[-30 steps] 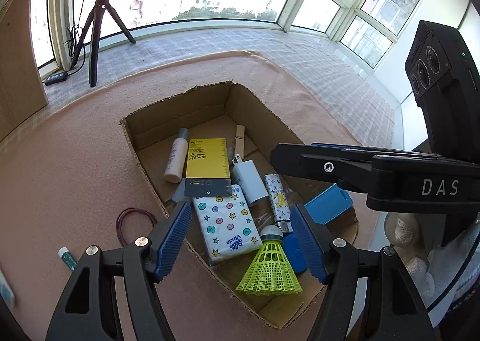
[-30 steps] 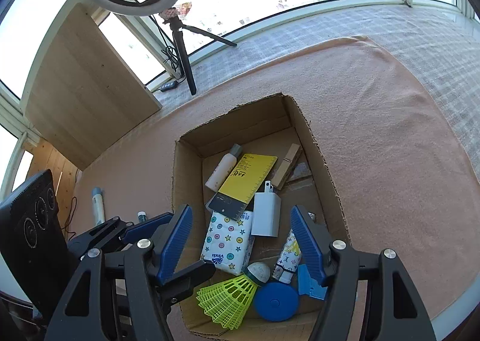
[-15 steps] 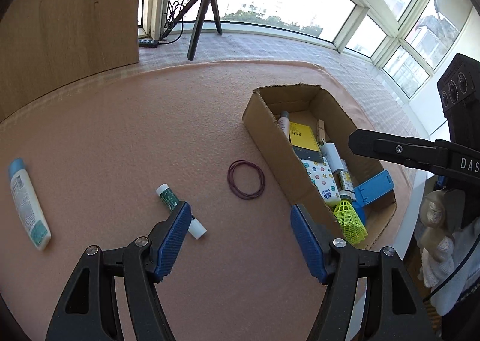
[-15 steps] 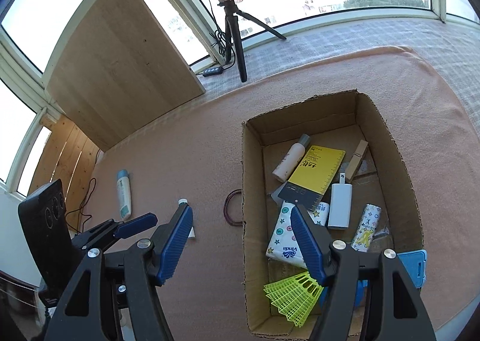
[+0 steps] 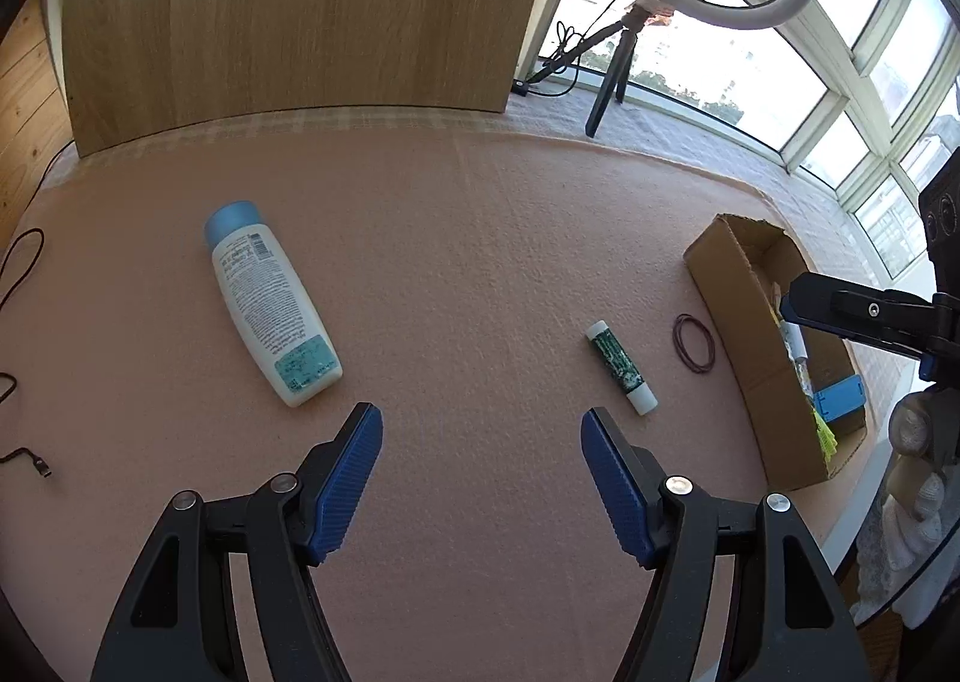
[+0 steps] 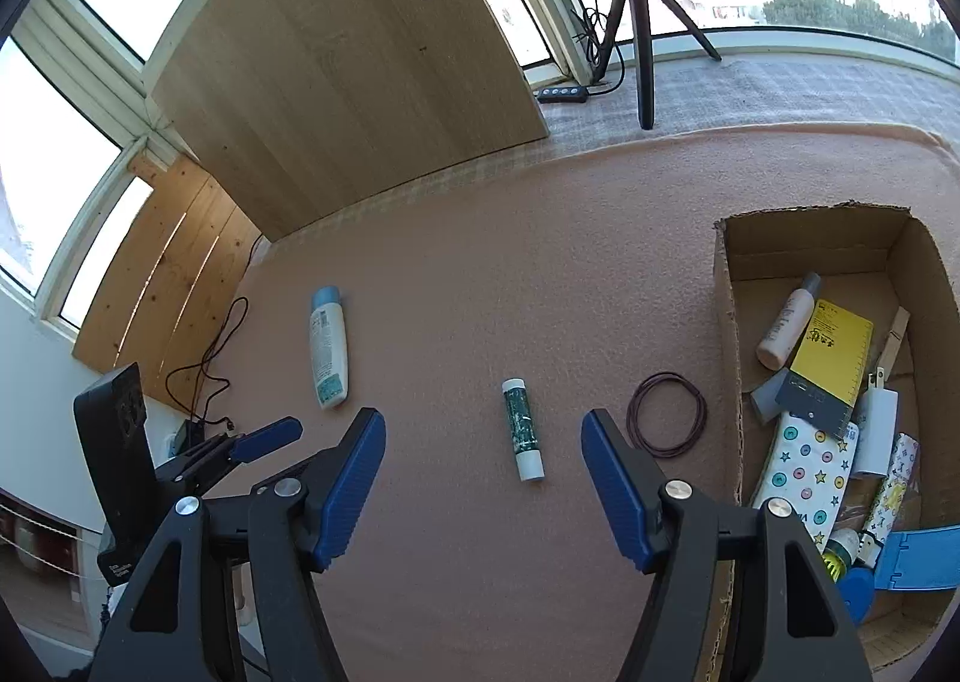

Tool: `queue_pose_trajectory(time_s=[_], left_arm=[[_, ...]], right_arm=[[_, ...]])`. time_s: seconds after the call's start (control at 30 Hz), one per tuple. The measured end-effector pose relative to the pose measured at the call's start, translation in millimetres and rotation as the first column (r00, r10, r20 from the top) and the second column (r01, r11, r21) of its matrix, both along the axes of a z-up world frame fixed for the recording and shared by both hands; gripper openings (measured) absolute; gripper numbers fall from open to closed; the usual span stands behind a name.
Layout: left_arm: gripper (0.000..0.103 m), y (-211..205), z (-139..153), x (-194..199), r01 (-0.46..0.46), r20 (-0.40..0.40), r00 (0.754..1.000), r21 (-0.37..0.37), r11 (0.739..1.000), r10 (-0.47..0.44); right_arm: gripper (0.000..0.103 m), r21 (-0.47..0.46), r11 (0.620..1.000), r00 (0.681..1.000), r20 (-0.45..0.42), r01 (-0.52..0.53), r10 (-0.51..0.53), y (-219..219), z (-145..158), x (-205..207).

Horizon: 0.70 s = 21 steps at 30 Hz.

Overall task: Organize objects
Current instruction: 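Move the right tool to the white-blue lotion bottle and grasp it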

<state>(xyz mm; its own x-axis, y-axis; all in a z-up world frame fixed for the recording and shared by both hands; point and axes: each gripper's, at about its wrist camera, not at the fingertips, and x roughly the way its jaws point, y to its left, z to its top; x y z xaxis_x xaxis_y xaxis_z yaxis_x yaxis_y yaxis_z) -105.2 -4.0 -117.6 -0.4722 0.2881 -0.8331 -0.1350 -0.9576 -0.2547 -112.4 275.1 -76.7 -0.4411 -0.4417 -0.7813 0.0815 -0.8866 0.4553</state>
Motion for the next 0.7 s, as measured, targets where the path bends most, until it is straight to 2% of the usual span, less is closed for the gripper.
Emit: queue_pose_trajectory(time_s=[0.33, 0.5, 0.7], left_arm=[[0.072, -84, -11, -14, -0.161, -0.002, 0.987, 0.045, 0.986, 0.161], [0.072, -102, -21, -30, -0.180, 0.007, 0.984, 0.044, 0.983, 0.180], [0.072, -114, -34, -50, -0.198, 0.028, 0.980, 0.052, 0.979, 0.197]], right_arm=[[0.064, -0.023, 0.989, 0.989, 0.029, -0.145, 0.146, -87, -18, -45], [0.064, -0.017, 0.978, 0.977, 0.043, -0.207, 0.207, -126, -30, -71], [0.064, 0.040, 0.962, 0.961, 0.070, -0.270, 0.267, -167, -48, -97]])
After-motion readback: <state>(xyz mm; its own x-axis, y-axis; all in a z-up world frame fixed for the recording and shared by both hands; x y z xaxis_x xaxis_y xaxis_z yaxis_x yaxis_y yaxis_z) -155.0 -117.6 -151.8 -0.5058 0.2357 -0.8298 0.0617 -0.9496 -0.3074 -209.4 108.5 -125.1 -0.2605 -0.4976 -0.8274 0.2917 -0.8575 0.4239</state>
